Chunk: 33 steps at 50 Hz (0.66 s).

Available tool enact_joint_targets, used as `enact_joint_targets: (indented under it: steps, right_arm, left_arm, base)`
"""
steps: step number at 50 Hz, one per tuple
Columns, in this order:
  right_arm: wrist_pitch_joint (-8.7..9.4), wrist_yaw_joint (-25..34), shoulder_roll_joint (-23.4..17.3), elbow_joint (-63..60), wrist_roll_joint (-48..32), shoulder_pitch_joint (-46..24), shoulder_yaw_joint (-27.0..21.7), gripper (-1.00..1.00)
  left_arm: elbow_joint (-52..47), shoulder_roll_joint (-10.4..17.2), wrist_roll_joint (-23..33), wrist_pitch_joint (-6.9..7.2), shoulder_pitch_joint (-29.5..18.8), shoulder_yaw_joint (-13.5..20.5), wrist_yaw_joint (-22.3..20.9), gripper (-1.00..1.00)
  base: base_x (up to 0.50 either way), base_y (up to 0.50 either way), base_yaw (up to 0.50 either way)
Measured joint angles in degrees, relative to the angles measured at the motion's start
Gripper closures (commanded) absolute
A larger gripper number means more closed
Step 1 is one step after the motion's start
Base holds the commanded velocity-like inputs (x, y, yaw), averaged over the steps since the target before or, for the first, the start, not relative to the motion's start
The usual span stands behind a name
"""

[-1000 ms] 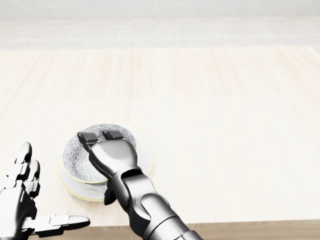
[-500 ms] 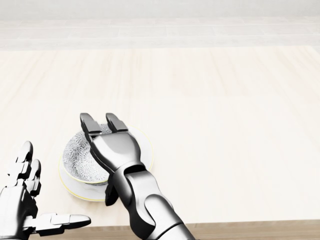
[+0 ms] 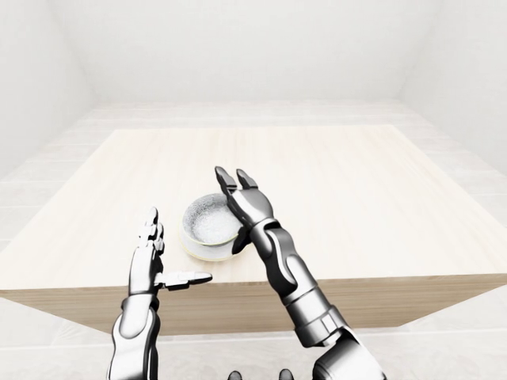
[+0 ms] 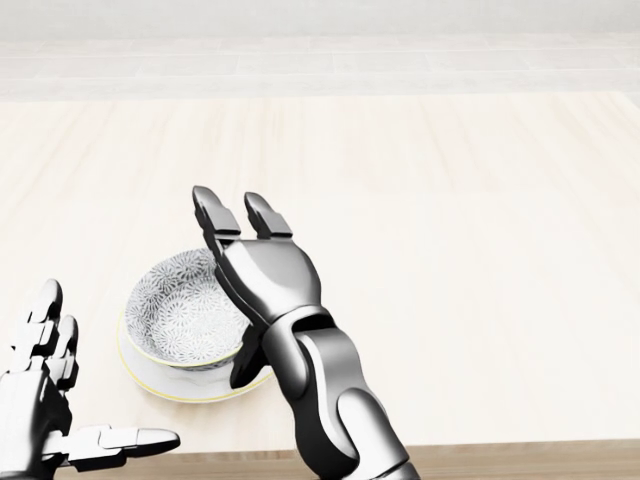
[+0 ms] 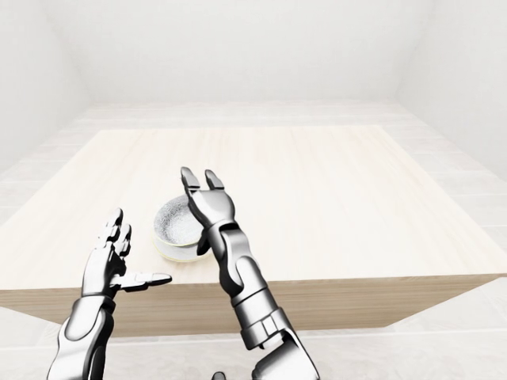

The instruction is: Put the bowl on the plate.

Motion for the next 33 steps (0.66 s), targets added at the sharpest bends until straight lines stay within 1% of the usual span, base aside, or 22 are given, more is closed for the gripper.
enact_joint_targets:
  steps: [17, 33]
  right_arm:
    - [0.0, 2.1, -5.0, -10.8, 2.8, 2.8, -3.2, -1.0]
    - [0.0, 1.5, -9.0, -17.7, 5.9, 6.5, -5.6, -1.0]
  left_arm:
    - [-1.2, 0.2, 0.1, 0.0, -0.2, 0.5, -0.2, -1.0]
    - [-2.2, 0.5, 0.2, 0.0, -1.1, 0.9, -0.3, -1.0]
  base:
    - [0.0, 0.0, 0.0]
    - [0.0, 0.0, 0.0]
